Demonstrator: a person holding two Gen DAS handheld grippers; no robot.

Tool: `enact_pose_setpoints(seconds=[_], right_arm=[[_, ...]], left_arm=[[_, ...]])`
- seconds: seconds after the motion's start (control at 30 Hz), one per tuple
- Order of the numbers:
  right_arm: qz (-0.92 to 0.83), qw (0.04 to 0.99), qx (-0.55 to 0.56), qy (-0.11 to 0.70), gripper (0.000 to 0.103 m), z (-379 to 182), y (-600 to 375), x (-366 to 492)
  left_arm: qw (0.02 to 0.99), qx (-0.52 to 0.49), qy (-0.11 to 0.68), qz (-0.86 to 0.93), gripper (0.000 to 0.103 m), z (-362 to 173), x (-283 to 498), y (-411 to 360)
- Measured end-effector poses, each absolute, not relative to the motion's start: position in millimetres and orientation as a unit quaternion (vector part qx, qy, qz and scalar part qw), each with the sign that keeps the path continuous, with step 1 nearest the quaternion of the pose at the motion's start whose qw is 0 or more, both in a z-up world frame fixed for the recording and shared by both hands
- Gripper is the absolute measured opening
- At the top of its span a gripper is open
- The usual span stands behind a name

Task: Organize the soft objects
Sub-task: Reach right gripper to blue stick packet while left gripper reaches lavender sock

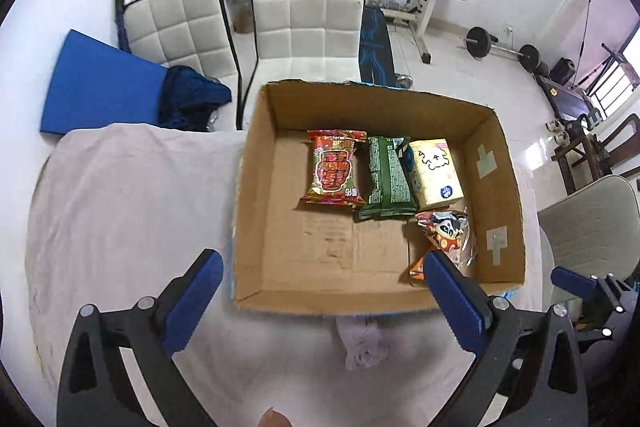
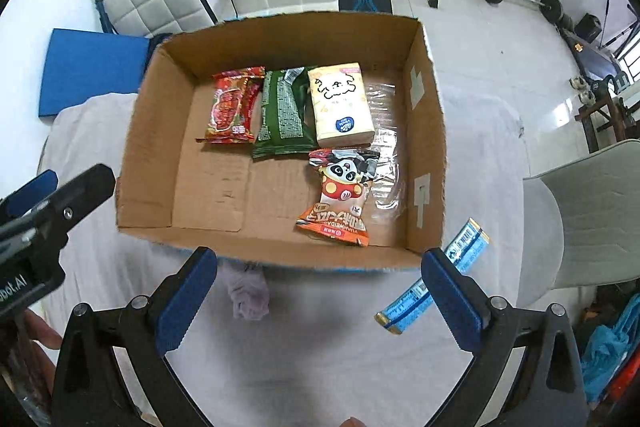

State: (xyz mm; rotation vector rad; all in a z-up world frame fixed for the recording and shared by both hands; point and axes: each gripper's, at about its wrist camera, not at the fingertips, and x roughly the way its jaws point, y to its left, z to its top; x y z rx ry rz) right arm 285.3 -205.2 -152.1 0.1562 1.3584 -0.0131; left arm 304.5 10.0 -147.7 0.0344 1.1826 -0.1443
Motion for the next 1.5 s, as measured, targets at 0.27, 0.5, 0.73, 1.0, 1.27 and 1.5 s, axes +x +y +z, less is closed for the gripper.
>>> enact_pose_setpoints(seconds=[0.27,0.5,0.73,1.0,1.27,1.5], right_arm=[[-0.004,0.806,0.061,0.589,0.103,-114.3,-201.2,243.0],[-0.006,0.832,0.061,0.551,0.103,-77.4,-202.4,210.0],[0.001,0.847,0.072,0.527,0.103,-42.5,-203.5,185.0],[-0.001,0.851,0.083,0.519,0.103,-29.4,-209.1,176.8],[-0.009,0.841,0.106,0.53,0.103,-44.2,-225.3,182.6],[-0.084,0.79,0.194,0.576,0.103,-111.4,-293.6,189.1]], left_arm=[[0.841,0.018,0.538,-0.063,0.103,-120.5,263.9,13.0],[0.857,0.016,0.512,-0.064,0.103,-87.5,229.7,10.5],[0.871,0.014,0.486,-0.064,0.103,-61.1,210.3,9.2],[0.878,0.024,0.473,-0.067,0.103,-48.3,202.1,-0.1],[0.871,0.018,0.487,-0.062,0.103,-61.8,214.2,-4.9],[0.839,-0.003,0.542,-0.056,0.103,-111.4,237.7,-10.7]])
